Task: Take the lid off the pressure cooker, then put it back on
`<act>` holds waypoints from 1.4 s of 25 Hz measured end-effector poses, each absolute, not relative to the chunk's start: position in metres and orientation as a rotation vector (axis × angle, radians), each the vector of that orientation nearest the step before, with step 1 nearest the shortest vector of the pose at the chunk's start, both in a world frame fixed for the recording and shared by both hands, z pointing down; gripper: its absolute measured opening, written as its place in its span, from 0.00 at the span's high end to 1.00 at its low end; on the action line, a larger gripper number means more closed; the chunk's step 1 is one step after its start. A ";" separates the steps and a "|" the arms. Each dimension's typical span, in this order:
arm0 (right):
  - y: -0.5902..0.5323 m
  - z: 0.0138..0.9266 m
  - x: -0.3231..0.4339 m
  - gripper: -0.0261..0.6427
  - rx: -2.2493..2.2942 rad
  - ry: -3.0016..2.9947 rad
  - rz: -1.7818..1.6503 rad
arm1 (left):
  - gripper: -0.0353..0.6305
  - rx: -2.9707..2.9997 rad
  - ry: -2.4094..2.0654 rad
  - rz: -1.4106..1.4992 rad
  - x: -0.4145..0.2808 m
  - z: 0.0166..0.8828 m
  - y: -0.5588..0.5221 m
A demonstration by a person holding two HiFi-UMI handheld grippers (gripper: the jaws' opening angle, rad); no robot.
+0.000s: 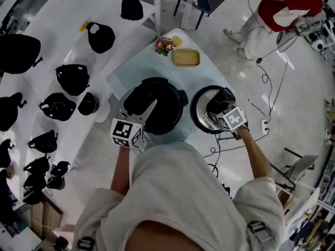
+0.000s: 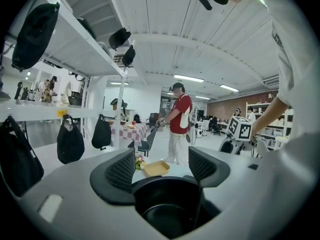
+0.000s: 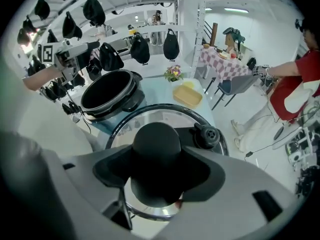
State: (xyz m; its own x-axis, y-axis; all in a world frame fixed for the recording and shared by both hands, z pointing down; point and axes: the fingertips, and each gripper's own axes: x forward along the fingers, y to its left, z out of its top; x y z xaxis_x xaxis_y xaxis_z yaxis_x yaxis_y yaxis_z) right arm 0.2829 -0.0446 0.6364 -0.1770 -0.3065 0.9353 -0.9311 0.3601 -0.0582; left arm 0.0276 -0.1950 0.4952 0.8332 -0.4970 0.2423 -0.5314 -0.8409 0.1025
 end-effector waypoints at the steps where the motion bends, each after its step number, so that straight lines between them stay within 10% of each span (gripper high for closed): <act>1: -0.045 0.629 0.281 0.56 1.110 -1.698 0.826 | 0.45 2.847 -0.807 0.306 0.026 0.495 -0.195; 35: -0.146 0.579 0.042 0.56 0.515 -1.940 0.480 | 0.45 2.619 -1.289 0.225 -0.123 0.500 -0.180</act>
State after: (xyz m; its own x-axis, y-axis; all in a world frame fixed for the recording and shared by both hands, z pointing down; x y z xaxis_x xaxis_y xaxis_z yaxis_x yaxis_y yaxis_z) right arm 0.0424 -0.1458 0.5793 -0.3816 -0.1409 0.9135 -0.5504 0.8287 -0.1021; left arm -0.1233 -0.1802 0.5001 0.6051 -0.7624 0.2294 -0.7950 -0.5941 0.1226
